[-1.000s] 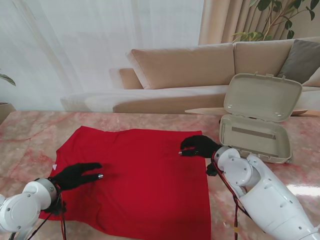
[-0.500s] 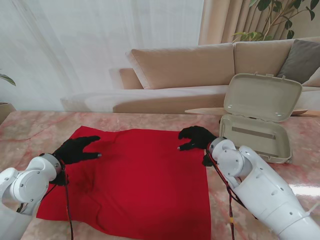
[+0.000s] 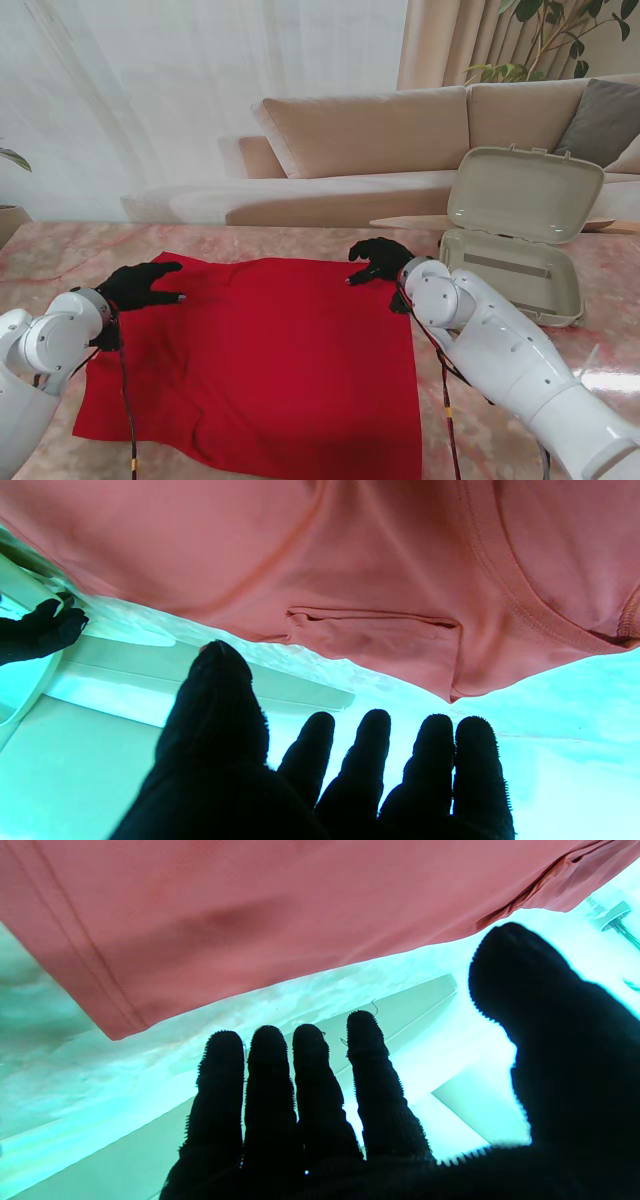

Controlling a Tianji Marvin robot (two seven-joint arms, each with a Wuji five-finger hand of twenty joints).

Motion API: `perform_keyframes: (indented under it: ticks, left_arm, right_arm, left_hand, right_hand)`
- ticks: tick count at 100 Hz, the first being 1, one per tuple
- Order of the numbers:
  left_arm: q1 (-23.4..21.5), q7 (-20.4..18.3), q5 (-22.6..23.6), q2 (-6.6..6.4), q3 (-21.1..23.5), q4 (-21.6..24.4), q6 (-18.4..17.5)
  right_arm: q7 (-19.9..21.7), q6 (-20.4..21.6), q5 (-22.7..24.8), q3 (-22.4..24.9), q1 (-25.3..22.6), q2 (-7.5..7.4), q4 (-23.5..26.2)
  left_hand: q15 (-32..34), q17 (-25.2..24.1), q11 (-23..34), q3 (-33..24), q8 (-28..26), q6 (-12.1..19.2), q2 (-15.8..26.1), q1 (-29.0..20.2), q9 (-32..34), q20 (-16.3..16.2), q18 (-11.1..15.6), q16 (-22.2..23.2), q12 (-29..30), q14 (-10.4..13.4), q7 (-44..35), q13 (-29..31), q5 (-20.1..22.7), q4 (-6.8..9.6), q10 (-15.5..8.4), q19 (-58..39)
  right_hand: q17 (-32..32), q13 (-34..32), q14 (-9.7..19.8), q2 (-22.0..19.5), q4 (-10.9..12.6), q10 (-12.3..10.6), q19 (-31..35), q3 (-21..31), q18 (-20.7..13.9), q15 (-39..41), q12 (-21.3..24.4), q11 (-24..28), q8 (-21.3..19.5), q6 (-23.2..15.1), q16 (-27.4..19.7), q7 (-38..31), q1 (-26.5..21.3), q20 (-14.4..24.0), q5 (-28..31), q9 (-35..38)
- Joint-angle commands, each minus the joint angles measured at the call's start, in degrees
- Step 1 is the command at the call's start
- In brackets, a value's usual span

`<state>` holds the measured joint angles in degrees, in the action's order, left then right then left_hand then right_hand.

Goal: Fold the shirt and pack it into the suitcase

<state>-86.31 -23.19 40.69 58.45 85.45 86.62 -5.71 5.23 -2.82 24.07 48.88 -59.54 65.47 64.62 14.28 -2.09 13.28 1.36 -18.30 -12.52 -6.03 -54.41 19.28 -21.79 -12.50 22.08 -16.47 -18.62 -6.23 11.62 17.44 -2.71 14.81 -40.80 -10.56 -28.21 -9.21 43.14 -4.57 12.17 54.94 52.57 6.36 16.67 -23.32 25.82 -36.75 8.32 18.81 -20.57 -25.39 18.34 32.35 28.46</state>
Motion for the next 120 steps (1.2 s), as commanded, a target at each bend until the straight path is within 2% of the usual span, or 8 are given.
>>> perform_keyframes:
  ticks: [1,6,21,45,74,92,114,120]
  left_arm:
    - [1.28,0.26,0.09,-0.22,-0.72,-1.73,-0.21]
    - [2.45,0.64,0.05,-0.19,-1.56,-3.28,-0.18]
    - [5.98,1.24,-0.83,-0.10,-4.34,-7.66,0.46]
    - [11.59,8.48,1.20,0.72,-9.44,-15.89,0.12]
    - [17.63,7.55,0.28,0.44,-14.26,-22.62,-2.40]
    - [21.38,8.17,-1.12,0.74,-17.68,-26.69,-2.17]
    - [26.43,8.11,-2.31,0.84,-22.28,-32.18,-3.48]
    - [27.73,8.24,-2.73,0.93,-23.70,-33.74,-3.76]
  right_arm:
    - [0.08,-0.42,-0.44,-0.38,0.78,0.93,-1.20]
    - [-0.38,-0.45,-0.85,-1.23,1.55,1.30,-2.43]
    - [-1.63,-0.84,-2.35,-3.56,3.73,2.53,-6.09]
    - [-2.52,-0.38,-4.87,-6.43,6.89,4.31,-11.43]
    - [-2.72,1.00,-6.40,-8.94,9.47,5.74,-16.37]
    - [-2.62,1.42,-7.18,-10.23,10.84,6.57,-19.52]
    - [-2.06,1.94,-7.95,-10.98,11.60,7.07,-21.81]
    - [-2.01,2.05,-8.00,-11.08,11.69,7.14,-22.26]
  left_hand:
    - [0.15,-1.69,0.57,0.08,0.34,-0.93,-1.30,-1.34,-3.31,0.91,1.94,-0.66,0.28,1.07,0.22,-3.70,-1.73,0.51,0.04,0.17]
    - [0.02,-1.80,0.54,0.15,0.38,-1.10,-1.26,-1.07,-3.73,1.10,1.96,-0.76,0.33,1.14,0.12,-4.28,-1.74,0.47,0.12,0.47]
    - [-0.92,-1.54,0.21,0.11,0.80,-1.16,-1.12,-0.24,-6.00,4.46,2.58,-1.81,0.78,1.60,-0.02,-7.44,-2.29,0.40,0.08,6.49]
    - [-4.54,-1.07,0.23,0.15,1.25,-1.09,-0.94,0.39,-8.39,7.31,3.00,-3.39,0.95,2.03,0.77,-8.42,-4.02,0.35,0.17,12.31]
    - [-5.71,-1.13,0.14,0.05,1.50,-0.50,-1.33,0.17,-8.78,8.01,3.18,-3.35,1.22,2.34,0.96,-8.94,-4.33,0.37,0.09,13.99]
    - [-9.64,-1.01,-4.04,0.00,3.83,1.53,-1.53,0.14,-9.79,9.57,4.21,-4.10,3.84,3.39,2.92,-10.05,-6.91,0.41,-1.21,19.89]
    - [-12.71,-1.18,-7.21,0.20,5.26,3.64,-1.40,1.05,-10.80,9.02,5.28,-3.97,4.93,4.65,3.69,-10.93,-8.89,0.35,-2.81,25.57]
    - [-13.62,-1.11,-8.46,0.13,5.81,4.82,-1.39,1.33,-11.35,8.77,5.85,-5.60,5.14,4.98,4.13,-10.83,-9.26,0.37,-3.17,28.74]
  right_hand:
    - [1.37,2.27,1.93,0.83,-0.98,-1.10,-1.02,1.57,-1.83,-0.54,0.58,0.59,0.53,0.64,-1.43,0.83,0.45,-1.41,-1.53,-2.30]
    - [1.66,2.57,1.91,0.69,-0.96,-1.00,-1.29,1.47,-1.88,-0.54,0.60,0.74,0.50,0.68,-1.53,0.92,0.55,-1.48,-1.76,-2.69]
    - [2.31,3.05,1.95,0.46,-0.91,-1.06,-0.80,1.00,-2.35,0.36,0.66,1.47,0.30,0.89,-1.24,0.94,0.83,-0.81,-1.84,-3.09]
    - [5.76,6.75,2.64,-0.11,-0.88,-1.38,-3.58,0.62,-3.67,-0.88,0.81,1.75,0.14,0.99,-2.02,1.05,1.10,-1.47,-2.28,-4.49]
    - [8.18,9.59,3.47,-0.30,-0.86,-1.68,-5.68,0.47,-4.59,-1.32,0.88,2.02,-0.01,0.82,-2.44,0.97,1.38,-1.63,-2.20,-4.64]
    - [9.53,11.31,4.10,-0.23,-0.87,-1.87,-7.45,0.50,-5.25,-2.08,1.00,1.74,-0.01,0.73,-2.98,1.07,1.43,-1.92,-2.32,-4.89]
    - [9.49,11.35,4.05,-0.40,-0.87,-1.84,-8.32,0.35,-5.32,-2.27,1.02,1.60,-0.03,0.70,-3.32,1.10,1.53,-1.84,-2.28,-4.78]
    - [9.58,11.24,3.92,-0.49,-0.85,-1.83,-8.45,0.32,-5.33,-2.25,1.03,1.55,-0.04,0.69,-3.33,1.09,1.53,-1.78,-2.25,-4.71]
